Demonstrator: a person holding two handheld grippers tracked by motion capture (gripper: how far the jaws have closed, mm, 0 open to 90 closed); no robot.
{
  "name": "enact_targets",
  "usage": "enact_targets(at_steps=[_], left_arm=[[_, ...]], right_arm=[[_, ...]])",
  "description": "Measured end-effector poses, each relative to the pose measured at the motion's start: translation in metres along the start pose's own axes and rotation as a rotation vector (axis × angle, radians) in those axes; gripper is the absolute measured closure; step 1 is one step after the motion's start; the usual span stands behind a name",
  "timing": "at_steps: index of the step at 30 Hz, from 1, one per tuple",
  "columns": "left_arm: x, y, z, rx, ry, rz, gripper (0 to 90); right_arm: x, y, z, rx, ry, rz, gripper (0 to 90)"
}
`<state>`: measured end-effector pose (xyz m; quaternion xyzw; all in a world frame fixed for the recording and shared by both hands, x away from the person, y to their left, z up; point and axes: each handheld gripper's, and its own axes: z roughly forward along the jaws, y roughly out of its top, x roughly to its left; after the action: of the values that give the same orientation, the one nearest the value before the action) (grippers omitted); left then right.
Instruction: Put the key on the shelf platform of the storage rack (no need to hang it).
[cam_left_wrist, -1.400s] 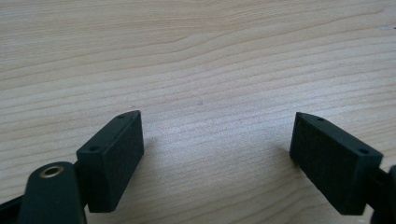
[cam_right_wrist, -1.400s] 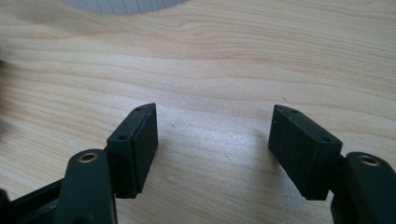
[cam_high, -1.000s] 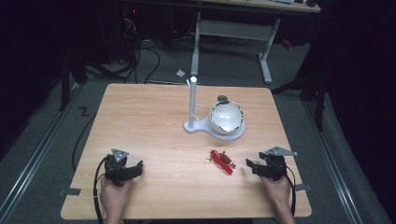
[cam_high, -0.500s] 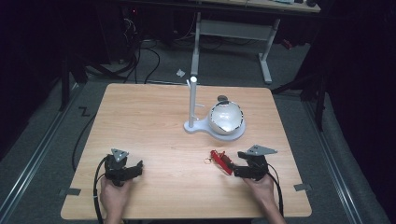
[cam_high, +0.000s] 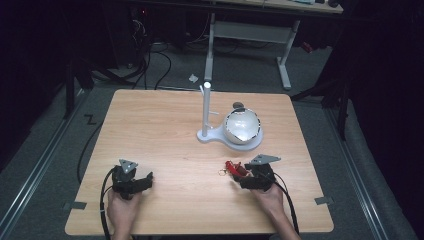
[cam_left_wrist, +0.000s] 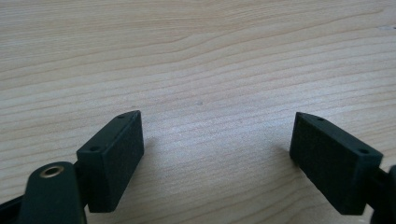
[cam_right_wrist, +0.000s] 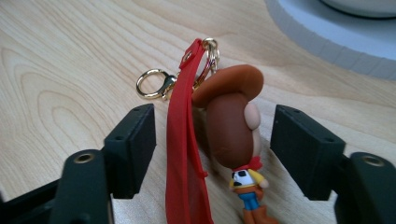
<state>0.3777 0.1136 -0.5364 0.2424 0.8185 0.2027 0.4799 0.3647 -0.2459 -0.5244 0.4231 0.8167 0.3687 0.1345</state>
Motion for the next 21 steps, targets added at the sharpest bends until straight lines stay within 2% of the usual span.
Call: enact_targets(at_steps=[7,12,14,21], left_arm=[[-0.0001,0.0,0.0,0.0,0.001,-0.001,17.9],[-0.0001,-0.0001,0.0,0.0,0.001,-0.002,17.9],[-0.0001,-0.0001,0.0,0.0,0.001,-0.001,17.9],[-0.0001,-0.0001,0.0,-0.001,0.001,-0.002,17.9]], right_arm=[[0.0099,-0.0024,0.0036,0.011,-0.079,-0.09,55.4],[0.0096,-0.0031,0.0019,0.011,-0.071,-0.11,60.6],[0.0092,-0.0043,0.0012,0.001,-0.061,-0.103,61.7],[0.01,-0.0035,-0.0039,-0.014,-0.039,-0.109,62.5]])
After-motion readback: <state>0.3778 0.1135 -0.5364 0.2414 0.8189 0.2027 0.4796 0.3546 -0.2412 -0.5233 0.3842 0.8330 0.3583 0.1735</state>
